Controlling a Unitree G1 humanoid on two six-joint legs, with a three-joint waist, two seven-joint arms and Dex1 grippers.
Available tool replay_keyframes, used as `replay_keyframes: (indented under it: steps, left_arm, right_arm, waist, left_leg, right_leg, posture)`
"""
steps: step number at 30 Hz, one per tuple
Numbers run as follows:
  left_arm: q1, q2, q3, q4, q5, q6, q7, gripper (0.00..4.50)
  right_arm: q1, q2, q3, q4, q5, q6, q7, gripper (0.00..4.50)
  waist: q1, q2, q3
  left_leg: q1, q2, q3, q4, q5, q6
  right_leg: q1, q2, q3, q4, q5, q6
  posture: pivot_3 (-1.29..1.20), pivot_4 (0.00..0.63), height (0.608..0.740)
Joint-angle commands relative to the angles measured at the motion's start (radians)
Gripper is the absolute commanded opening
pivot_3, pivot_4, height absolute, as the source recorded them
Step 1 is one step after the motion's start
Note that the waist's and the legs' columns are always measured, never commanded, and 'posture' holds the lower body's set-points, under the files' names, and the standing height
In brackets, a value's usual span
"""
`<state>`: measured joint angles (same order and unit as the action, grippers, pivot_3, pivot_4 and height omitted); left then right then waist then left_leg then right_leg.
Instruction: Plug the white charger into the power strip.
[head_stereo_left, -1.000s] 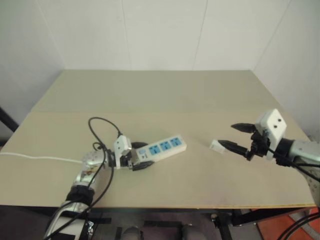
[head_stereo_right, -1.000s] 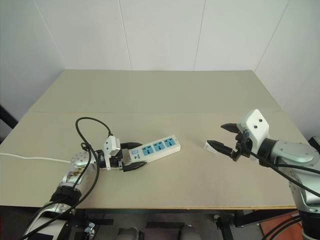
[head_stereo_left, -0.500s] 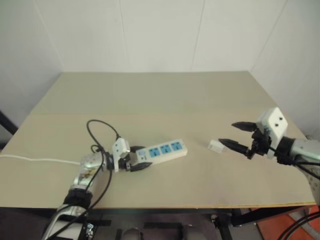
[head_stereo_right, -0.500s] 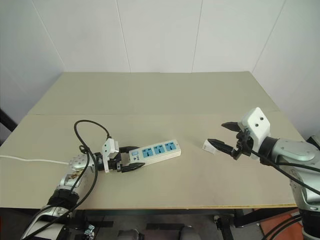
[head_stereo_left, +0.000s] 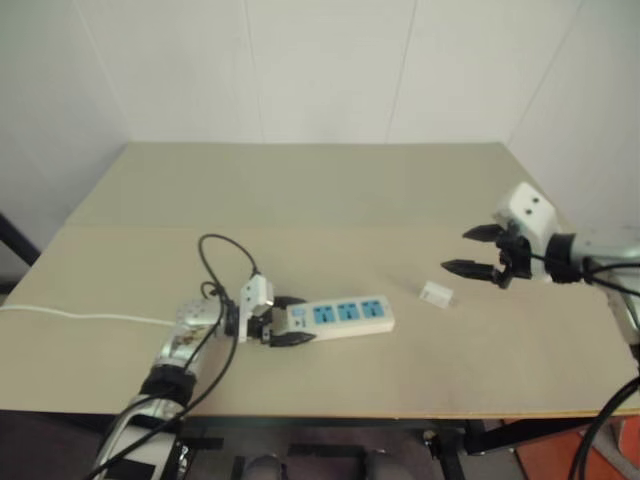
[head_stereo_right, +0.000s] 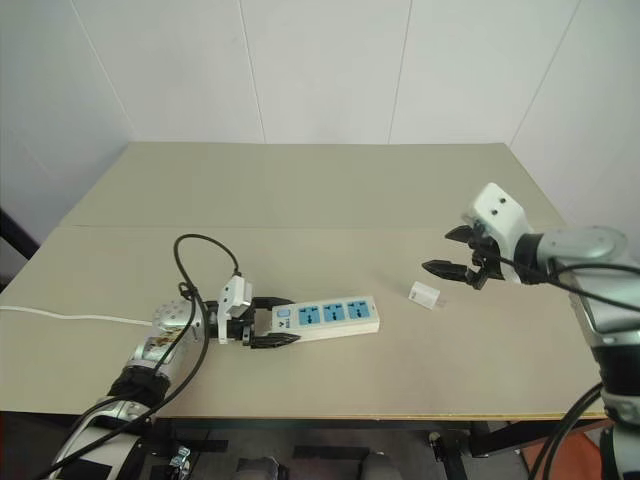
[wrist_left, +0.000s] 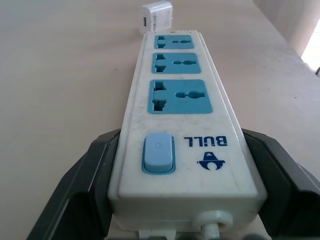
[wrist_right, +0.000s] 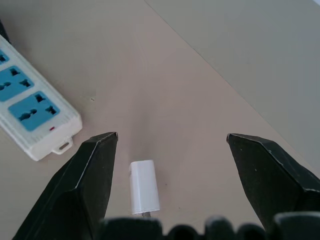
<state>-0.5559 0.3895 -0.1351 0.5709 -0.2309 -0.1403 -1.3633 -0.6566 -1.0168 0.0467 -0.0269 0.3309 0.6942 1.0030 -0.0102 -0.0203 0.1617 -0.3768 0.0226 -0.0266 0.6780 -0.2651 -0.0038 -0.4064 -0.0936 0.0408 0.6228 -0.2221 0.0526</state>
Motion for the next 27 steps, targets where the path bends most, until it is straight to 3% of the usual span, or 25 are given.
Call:
replay_keyframes:
  steps: [1, 4, 11, 27]
  left_arm:
    - [-0.031, -0.025, -0.040, 0.042, 0.028, -0.051, -0.040, 3.28]
    - [-0.057, -0.044, -0.049, 0.093, 0.048, -0.085, -0.038, 3.28]
    - [-0.074, -0.043, -0.060, 0.155, 0.076, -0.134, -0.060, 3.28]
    - [-0.061, -0.035, -0.066, 0.131, 0.070, -0.113, -0.083, 3.28]
  right_arm:
    - [-0.094, -0.019, 0.085, 0.026, -0.049, 0.092, 0.042, 4.13]
    - [-0.174, -0.012, 0.183, 0.061, -0.093, 0.156, 0.087, 4.13]
    - [-0.212, 0.024, 0.360, 0.146, -0.242, 0.096, 0.148, 4.13]
    - [-0.337, 0.196, 0.521, 0.360, -0.442, 0.073, 0.217, 4.13]
  waist:
    - [0.001, 0.000, 0.000]
    - [0.003, 0.000, 0.000]
    - [0.007, 0.000, 0.000]
    - [-0.002, 0.000, 0.000]
  left_leg:
    - [-0.001, 0.000, 0.000, 0.000, 0.000, 0.000]
    - [-0.003, 0.000, 0.000, 0.001, 0.000, 0.000]
    - [-0.004, -0.001, 0.000, 0.001, 0.000, 0.000]
    - [-0.008, -0.001, 0.000, 0.002, 0.000, 0.000]
  right_leg:
    - [-0.001, 0.000, 0.000, 0.000, 0.000, 0.000]
    - [-0.002, 0.000, -0.001, 0.000, 0.000, 0.000]
    - [-0.003, -0.001, -0.001, 0.001, 0.000, 0.000]
    - [-0.009, -0.001, -0.001, 0.003, 0.000, 0.000]
  posture:
    - [0.00, 0.150, 0.740]
    - [0.00, 0.150, 0.740]
    - [0.00, 0.150, 0.740]
    - [0.00, 0.150, 0.740]
